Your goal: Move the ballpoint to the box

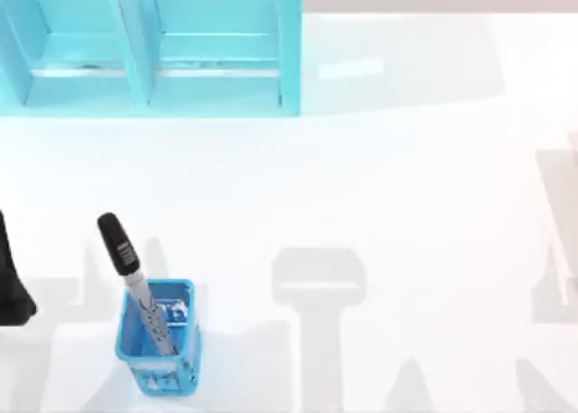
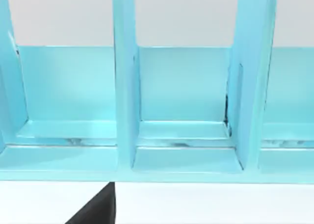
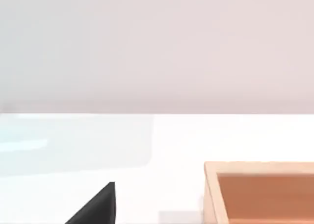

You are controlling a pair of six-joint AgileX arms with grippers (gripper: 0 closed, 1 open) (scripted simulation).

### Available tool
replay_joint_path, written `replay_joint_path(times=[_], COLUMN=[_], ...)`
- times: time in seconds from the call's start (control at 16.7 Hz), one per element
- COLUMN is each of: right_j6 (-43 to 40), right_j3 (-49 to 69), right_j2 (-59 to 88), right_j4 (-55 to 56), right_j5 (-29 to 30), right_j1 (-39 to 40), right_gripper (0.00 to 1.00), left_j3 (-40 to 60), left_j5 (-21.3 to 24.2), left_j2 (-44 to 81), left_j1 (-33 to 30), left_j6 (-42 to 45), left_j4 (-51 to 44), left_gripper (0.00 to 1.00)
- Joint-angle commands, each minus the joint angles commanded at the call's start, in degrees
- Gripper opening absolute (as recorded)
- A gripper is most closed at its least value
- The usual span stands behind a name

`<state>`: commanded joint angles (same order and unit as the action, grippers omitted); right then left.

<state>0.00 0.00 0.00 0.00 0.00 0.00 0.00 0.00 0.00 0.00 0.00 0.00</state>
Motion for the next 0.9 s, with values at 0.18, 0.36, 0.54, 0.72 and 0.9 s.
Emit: replay_joint_path(times=[0.18, 0.36, 0.54, 0.72, 0.9], right_j6=[0.16, 1.50, 3.96, 7.23, 10.84], right_j3=[0.40, 3.64, 9.49, 17.17, 25.75], right_j2=[0.64, 6.15, 17.08, 32.30, 49.33], right_j4=[0.08, 0.75, 2.13, 4.26, 6.94], right_j5=[0.07, 0.85, 2.43, 4.46, 6.51], right_j1=[0.61, 5.55, 13.92, 24.22, 35.28], right_gripper=[1.00, 1.00, 1.00, 1.00, 1.00], left_j3=[0.00, 0.00, 0.00, 0.00, 0.00], left_j5=[0.00, 0.00, 0.00, 0.00, 0.00], left_j2=[0.00, 0.00, 0.00, 0.00, 0.00], left_j1=[0.00, 0.00, 0.00, 0.00, 0.00], left_j6=[0.00, 0.00, 0.00, 0.00, 0.00], left_j4=[0.00, 0.00, 0.00, 0.00, 0.00], left_gripper=[1.00, 1.00, 1.00, 1.00, 1.00])
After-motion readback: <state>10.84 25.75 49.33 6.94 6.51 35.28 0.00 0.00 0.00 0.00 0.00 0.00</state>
